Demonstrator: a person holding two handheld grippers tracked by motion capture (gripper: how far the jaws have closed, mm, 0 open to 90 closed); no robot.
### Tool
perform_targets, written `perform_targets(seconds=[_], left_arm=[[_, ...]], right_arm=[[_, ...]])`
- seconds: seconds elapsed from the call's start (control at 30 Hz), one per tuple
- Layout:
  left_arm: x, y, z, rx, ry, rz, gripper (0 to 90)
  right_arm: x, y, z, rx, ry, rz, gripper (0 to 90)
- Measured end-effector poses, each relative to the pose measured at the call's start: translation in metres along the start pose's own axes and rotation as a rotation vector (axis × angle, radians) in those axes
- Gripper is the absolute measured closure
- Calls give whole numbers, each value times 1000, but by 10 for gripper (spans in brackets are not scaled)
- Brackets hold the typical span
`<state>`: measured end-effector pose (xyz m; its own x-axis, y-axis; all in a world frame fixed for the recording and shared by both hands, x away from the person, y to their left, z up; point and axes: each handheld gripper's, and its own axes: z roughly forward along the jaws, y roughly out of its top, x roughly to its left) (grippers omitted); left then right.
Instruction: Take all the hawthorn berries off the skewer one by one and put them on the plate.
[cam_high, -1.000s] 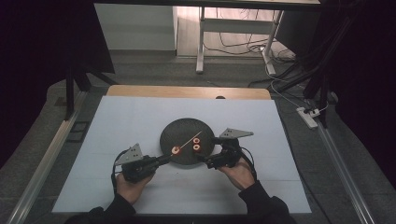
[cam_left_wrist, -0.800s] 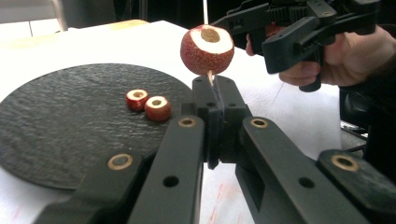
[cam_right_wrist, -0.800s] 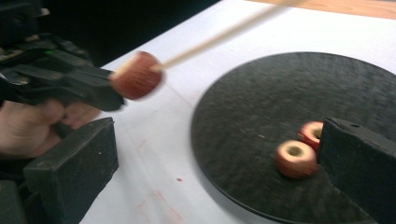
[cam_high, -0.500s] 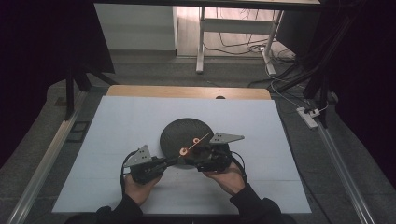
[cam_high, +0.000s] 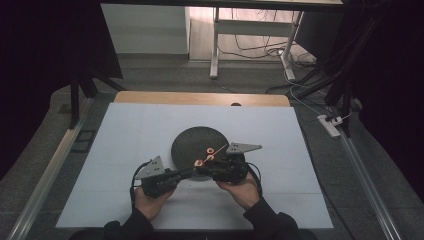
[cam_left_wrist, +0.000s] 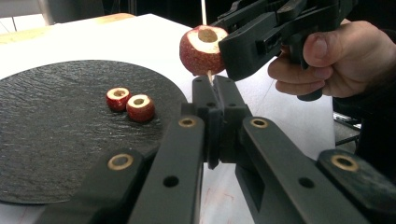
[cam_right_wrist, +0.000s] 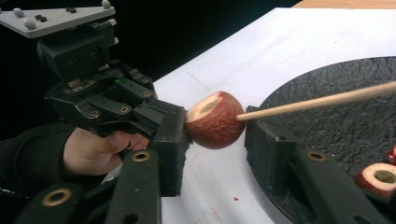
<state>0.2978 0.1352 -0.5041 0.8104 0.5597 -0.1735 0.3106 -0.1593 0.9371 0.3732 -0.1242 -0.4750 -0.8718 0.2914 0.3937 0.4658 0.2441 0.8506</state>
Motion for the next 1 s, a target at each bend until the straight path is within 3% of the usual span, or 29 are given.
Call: perform_targets(seconds=[0.57, 0.63, 0.7, 0.77, 0.83, 0.9, 1.0], left_arm=[[-3, 6, -1, 22, 23, 30, 898], [-1, 5, -4, 24, 24, 22, 899], [2, 4, -8, 12, 21, 10, 899], [0, 7, -9, 8, 14, 19, 899], [-2, 7, -6, 22, 19, 38, 899], [-1, 4, -5, 20, 11, 21, 898], [0, 3, -8, 18, 14, 27, 898]], right_arm=[[0, 6, -3, 20, 7, -20, 608], [-2, 7, -8, -15, -34, -13, 609], [-12, 11, -22, -63, -64, 31, 609], [-21, 14, -35, -81, -69, 51, 610], [-20, 15, -39, -73, -89, 24, 610], [-18, 17, -38, -67, -97, 13, 609], [-18, 17, -36, -59, -98, 5, 609]])
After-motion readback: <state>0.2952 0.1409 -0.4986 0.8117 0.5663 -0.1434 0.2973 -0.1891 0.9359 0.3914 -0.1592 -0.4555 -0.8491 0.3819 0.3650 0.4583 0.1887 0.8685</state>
